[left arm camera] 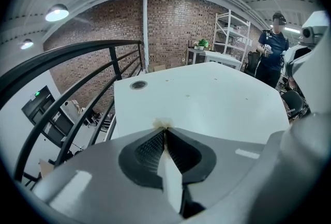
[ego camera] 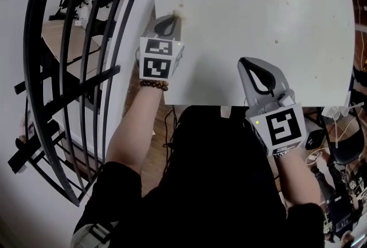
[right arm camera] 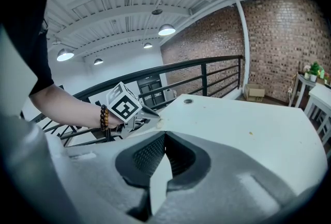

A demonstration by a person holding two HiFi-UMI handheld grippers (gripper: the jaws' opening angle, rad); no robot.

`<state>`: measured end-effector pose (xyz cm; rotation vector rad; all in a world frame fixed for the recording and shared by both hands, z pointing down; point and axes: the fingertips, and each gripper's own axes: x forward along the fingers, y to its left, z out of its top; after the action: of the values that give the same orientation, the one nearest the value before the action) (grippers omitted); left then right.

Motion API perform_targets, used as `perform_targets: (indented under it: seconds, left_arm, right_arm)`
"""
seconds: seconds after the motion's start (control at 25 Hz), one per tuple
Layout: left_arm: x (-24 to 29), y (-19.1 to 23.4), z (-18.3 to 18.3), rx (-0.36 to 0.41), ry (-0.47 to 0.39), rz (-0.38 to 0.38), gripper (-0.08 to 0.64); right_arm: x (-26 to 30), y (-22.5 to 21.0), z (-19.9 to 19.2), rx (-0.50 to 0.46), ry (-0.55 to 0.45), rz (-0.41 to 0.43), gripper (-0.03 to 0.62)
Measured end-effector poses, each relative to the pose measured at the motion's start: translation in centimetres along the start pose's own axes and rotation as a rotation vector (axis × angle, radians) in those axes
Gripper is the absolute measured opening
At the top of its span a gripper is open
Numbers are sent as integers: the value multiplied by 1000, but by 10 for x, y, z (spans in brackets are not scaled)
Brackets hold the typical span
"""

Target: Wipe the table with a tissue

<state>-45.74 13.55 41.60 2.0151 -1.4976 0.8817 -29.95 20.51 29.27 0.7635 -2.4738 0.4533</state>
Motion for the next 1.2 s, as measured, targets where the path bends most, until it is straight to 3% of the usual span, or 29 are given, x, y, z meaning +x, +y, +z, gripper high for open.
perform_targets:
  seconds: [0.48, 1.2]
  left_arm:
    - [28, 21, 10, 38, 26, 18, 34]
    - [58, 14, 26, 76, 58, -14, 34]
  right_arm:
    - [-1, -4, -6, 18, 10, -17, -9]
    - [-6, -22, -18, 62, 18, -47, -8]
